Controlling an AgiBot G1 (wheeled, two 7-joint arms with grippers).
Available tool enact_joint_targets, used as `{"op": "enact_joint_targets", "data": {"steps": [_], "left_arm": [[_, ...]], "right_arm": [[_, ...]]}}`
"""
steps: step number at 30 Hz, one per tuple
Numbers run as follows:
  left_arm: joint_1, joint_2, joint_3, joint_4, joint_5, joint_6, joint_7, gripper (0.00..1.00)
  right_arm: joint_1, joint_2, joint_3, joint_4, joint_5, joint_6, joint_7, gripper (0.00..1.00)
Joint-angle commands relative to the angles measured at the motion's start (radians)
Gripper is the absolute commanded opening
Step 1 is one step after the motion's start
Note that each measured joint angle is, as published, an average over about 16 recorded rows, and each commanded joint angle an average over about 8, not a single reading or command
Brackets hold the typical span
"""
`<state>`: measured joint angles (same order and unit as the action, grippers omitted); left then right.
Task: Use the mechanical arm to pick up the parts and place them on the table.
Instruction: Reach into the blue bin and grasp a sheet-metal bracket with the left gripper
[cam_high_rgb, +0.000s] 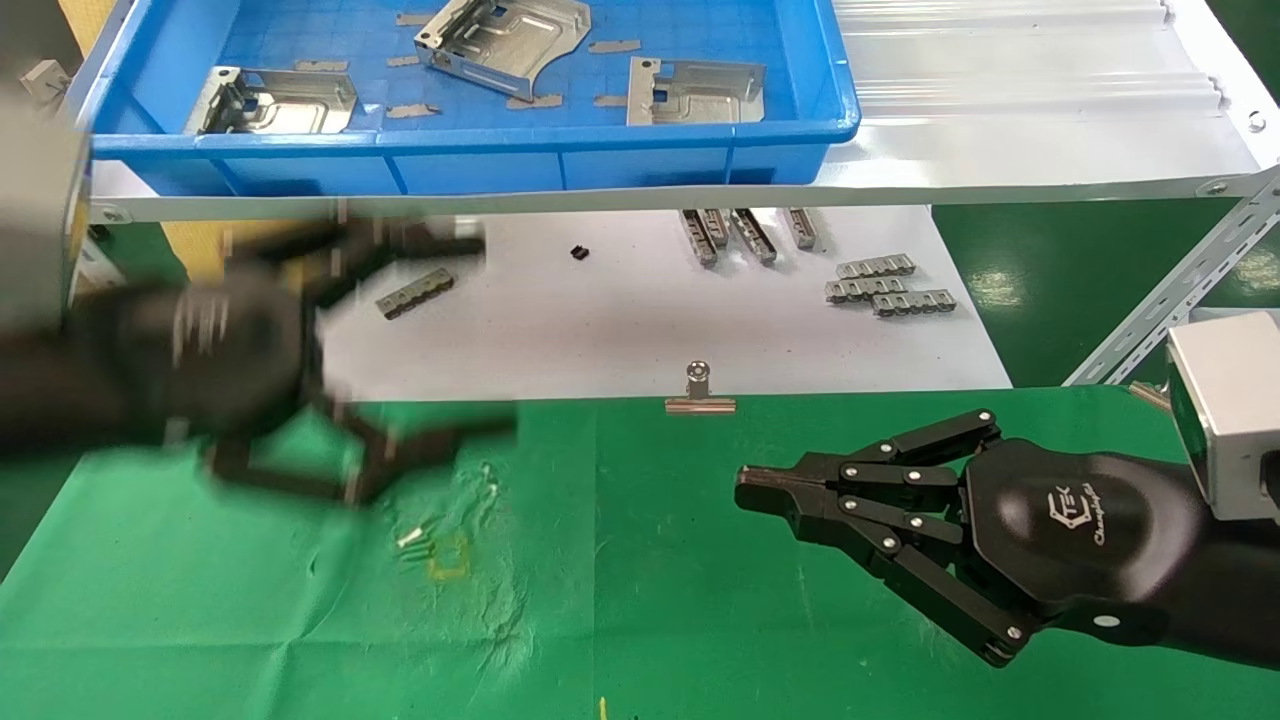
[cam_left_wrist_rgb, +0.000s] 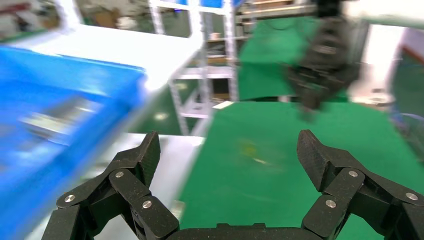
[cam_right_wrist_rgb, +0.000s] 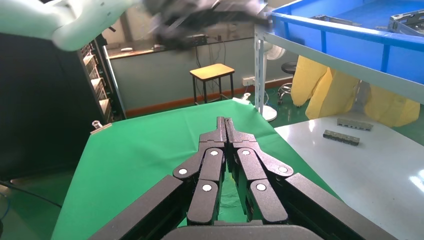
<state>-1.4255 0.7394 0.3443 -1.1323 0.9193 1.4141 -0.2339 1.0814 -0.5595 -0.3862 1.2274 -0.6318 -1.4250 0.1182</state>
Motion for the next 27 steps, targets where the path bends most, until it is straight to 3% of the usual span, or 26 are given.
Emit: {"op": "enact_joint_targets", "data": {"steps": [1, 9, 11, 14, 15, 18, 19, 22, 23, 27], "left_arm": [[-0.08, 0.031, 0.016, 0.043, 0.043, -0.012, -0.011, 1.0], [-0.401, 0.259, 0.11, 0.507, 0.259, -0.162, 0.052, 1.0], [-0.457, 0.317, 0.129, 0.629, 0.31, -0.25, 0.071, 1.0], [-0.518, 0.395, 0.15, 0.786, 0.371, -0.399, 0.096, 1.0], [-0.533, 0.418, 0.155, 0.83, 0.387, -0.446, 0.102, 0.93], [-0.563, 0.473, 0.168, 0.934, 0.419, -0.557, 0.118, 0.55], [-0.57, 0.487, 0.171, 0.961, 0.427, -0.584, 0.123, 0.43], [-0.584, 0.517, 0.179, 1.022, 0.441, -0.637, 0.134, 0.05], [-0.587, 0.524, 0.18, 1.036, 0.444, -0.648, 0.136, 0.0], [-0.597, 0.538, 0.182, 1.074, 0.447, -0.664, 0.147, 0.0]], "right_arm": [[0.0, 0.0, 0.0, 0.0, 0.0, 0.0, 0.0, 0.0], [0.0, 0.0, 0.0, 0.0, 0.0, 0.0, 0.0, 0.0], [0.0, 0.0, 0.0, 0.0, 0.0, 0.0, 0.0, 0.12], [0.0, 0.0, 0.0, 0.0, 0.0, 0.0, 0.0, 0.5], [0.0, 0.0, 0.0, 0.0, 0.0, 0.0, 0.0, 0.62], [0.0, 0.0, 0.0, 0.0, 0.0, 0.0, 0.0, 0.96], [0.0, 0.0, 0.0, 0.0, 0.0, 0.0, 0.0, 1.0], [0.0, 0.0, 0.0, 0.0, 0.0, 0.0, 0.0, 1.0], [0.0, 0.0, 0.0, 0.0, 0.0, 0.0, 0.0, 1.0], [0.0, 0.0, 0.0, 0.0, 0.0, 0.0, 0.0, 1.0]]}}
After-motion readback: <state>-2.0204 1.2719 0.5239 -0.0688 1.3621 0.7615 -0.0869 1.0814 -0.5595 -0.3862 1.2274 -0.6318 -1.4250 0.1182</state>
